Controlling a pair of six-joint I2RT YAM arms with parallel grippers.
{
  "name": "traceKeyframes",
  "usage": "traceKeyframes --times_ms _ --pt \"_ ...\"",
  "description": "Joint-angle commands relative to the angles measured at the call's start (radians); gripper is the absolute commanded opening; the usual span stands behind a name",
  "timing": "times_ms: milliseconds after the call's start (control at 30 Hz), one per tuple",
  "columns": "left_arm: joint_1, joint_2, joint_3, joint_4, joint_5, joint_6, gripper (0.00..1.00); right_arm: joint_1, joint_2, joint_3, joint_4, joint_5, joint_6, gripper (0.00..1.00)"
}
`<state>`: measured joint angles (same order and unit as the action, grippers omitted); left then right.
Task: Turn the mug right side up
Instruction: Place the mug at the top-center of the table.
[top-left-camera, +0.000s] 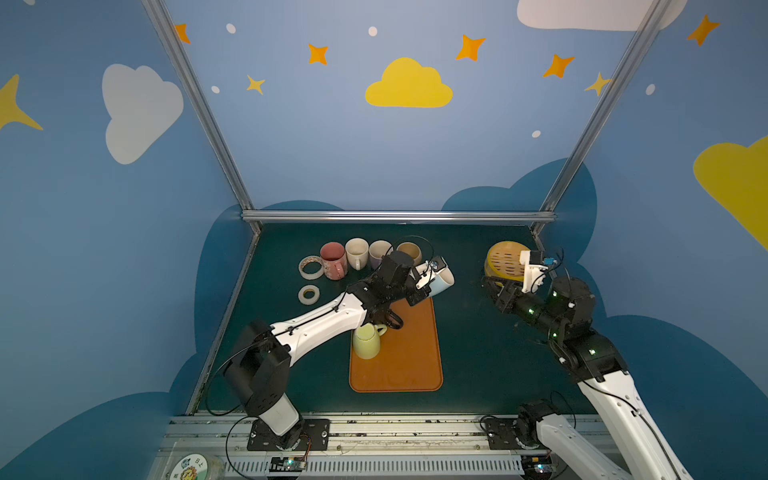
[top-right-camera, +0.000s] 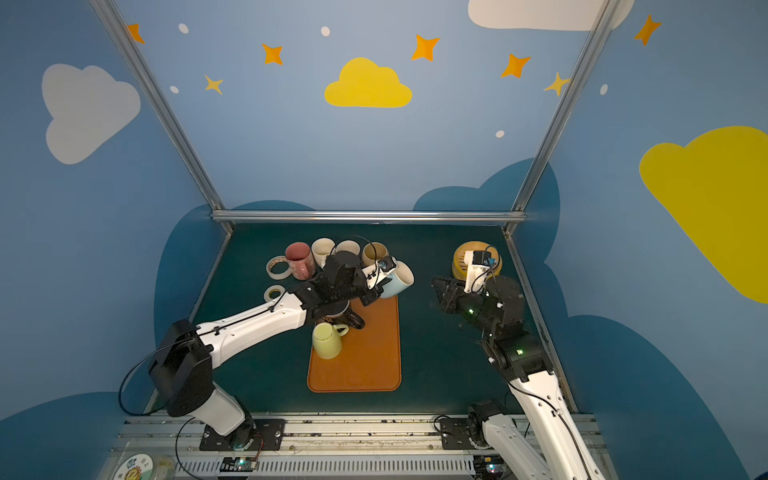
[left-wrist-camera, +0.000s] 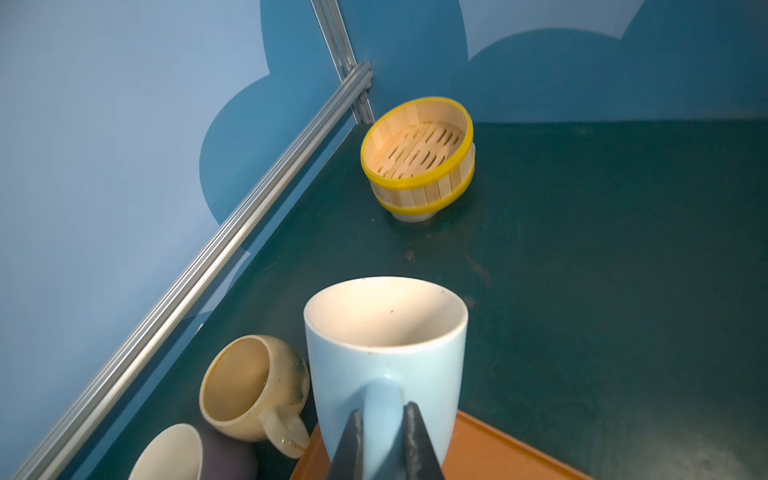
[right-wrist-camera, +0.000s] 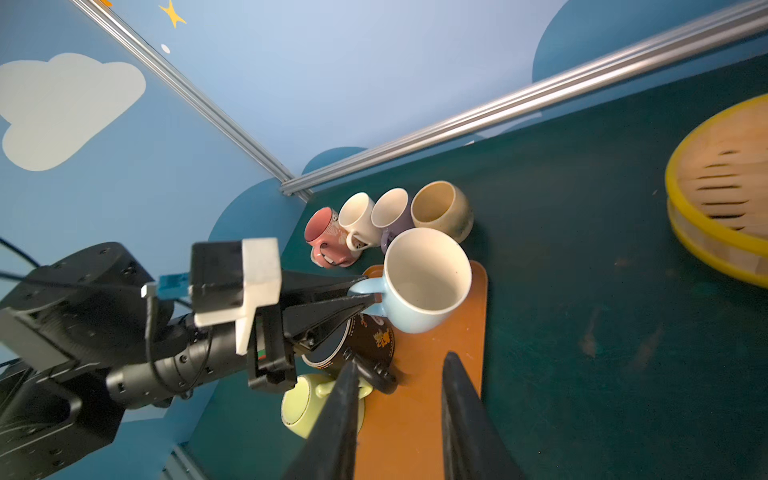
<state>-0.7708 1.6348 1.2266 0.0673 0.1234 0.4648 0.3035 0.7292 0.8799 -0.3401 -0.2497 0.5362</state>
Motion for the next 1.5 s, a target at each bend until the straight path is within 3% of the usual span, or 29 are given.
traceKeyframes --times_ms 0,467,667,1100,1467 --pt "0.024 0.02 0.042 0.22 -0.007 -0.161 0.03 -0.004 -0.062 -0.032 0.015 0.088 0.001 0.32" --pt "0.019 0.301 0.185 0.467 -0.132 -0.383 0.03 -0.004 -0.193 -0.106 0.013 0.122 0.027 0.33" --pt "-0.02 0.434 0.282 0.534 -0.243 -0.354 0.03 -0.004 -0.222 -0.131 0.026 0.094 0.038 0.32" --pt "-0.087 0.662 0.405 0.749 -0.608 -0.288 0.03 0.03 -0.225 -0.125 0.028 0.081 0.007 0.32" --pt "-0.096 0.73 0.44 0.803 -0.745 -0.313 0.03 0.08 -0.231 -0.124 0.024 0.123 -0.013 0.32"
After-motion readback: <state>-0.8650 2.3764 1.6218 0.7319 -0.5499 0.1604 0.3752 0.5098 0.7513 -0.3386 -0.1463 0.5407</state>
